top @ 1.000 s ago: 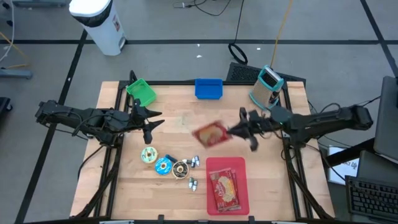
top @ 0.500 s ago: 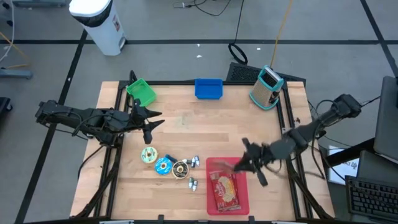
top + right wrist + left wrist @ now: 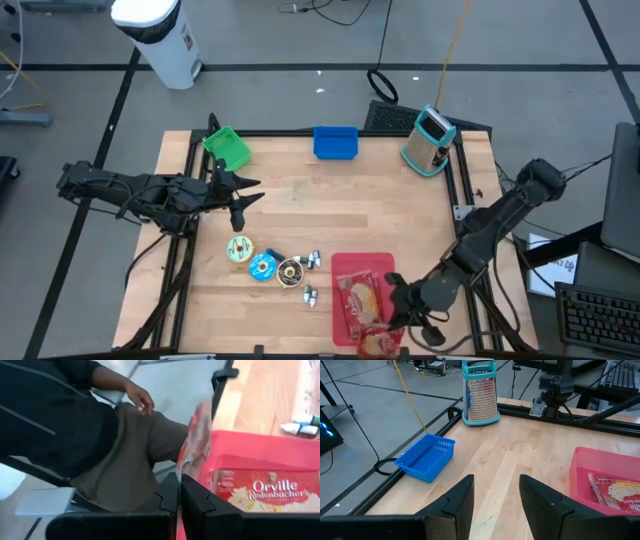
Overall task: Pick & Place Food Item
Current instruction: Stack the red popcorn bag on top of the red popcorn bag in the red bin
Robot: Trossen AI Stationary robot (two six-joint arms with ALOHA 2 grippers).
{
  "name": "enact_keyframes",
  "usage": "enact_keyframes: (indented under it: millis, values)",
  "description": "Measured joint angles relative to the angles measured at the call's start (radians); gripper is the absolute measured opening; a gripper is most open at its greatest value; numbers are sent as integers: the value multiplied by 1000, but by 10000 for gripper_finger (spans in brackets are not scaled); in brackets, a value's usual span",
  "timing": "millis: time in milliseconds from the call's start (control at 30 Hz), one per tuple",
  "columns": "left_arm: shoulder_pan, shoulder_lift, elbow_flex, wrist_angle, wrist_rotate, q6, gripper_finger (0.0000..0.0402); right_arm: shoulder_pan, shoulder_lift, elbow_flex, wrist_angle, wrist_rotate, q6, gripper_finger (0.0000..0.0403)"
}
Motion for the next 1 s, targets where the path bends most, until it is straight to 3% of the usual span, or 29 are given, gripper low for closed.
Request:
enact_keyframes:
  millis: [200,433,600,1000]
  values:
    - [0,0,0,0,0,0,159,-22,6,0,5,-7,-2,0]
    - [0,0,0,0,0,0,159,-49,-45,0,74,-87,-55,0]
    - [0,0,0,0,0,0,159,-76,-57,0,28,-103,-77,0]
    - [0,0,0,0,0,0,159,-103,42,0,-12,-108,-62,0]
